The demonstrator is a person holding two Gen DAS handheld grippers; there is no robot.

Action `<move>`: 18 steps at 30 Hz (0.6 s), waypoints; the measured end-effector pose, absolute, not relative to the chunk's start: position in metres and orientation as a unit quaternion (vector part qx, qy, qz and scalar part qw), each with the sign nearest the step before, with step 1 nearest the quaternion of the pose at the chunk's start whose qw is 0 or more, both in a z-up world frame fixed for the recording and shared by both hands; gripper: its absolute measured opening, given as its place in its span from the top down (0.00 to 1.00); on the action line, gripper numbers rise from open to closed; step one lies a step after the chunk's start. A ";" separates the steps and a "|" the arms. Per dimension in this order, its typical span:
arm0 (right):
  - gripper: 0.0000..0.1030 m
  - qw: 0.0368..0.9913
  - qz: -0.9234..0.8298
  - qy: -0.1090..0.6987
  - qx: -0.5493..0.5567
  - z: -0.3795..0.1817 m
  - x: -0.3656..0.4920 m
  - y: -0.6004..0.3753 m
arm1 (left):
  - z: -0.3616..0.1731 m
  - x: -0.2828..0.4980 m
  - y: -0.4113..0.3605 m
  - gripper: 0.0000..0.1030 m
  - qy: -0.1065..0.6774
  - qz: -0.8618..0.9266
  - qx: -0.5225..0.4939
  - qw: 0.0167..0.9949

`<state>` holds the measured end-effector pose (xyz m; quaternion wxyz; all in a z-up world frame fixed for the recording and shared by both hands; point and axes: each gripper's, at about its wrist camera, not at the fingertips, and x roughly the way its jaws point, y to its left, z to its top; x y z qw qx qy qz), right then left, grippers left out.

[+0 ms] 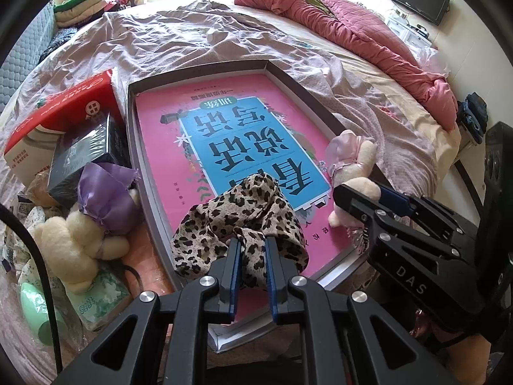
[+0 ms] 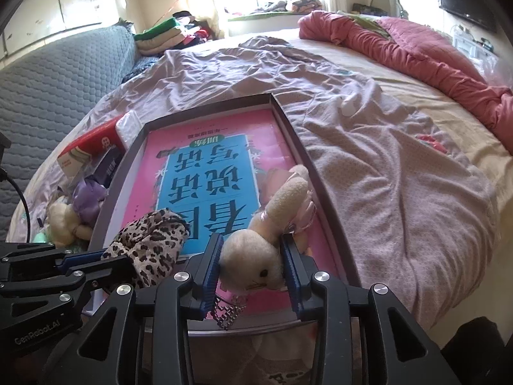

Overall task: Organize soft objects
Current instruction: 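Carry the scrunchie with the left gripper while the right gripper carries the bunny over the pink tray, then open the left gripper dropping the scrunchie onto the tray while the right gripper releases the bunny there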

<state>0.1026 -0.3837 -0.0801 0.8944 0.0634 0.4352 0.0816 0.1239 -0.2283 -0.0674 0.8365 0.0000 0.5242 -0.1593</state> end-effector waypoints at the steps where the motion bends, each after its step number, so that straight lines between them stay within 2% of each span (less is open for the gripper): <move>1: 0.62 0.893 0.085 0.437 0.072 -0.081 0.103 -0.385 | -0.068 0.124 -0.228 0.86 0.525 -0.161 -0.002 0.836; 11: 0.59 0.895 0.089 0.425 0.099 -0.075 0.101 -0.387 | -0.071 0.123 -0.228 0.82 0.532 -0.167 -0.003 0.830; 18: 0.56 0.893 0.084 0.429 0.104 -0.077 0.099 -0.389 | -0.069 0.123 -0.226 0.63 0.531 -0.159 0.003 0.832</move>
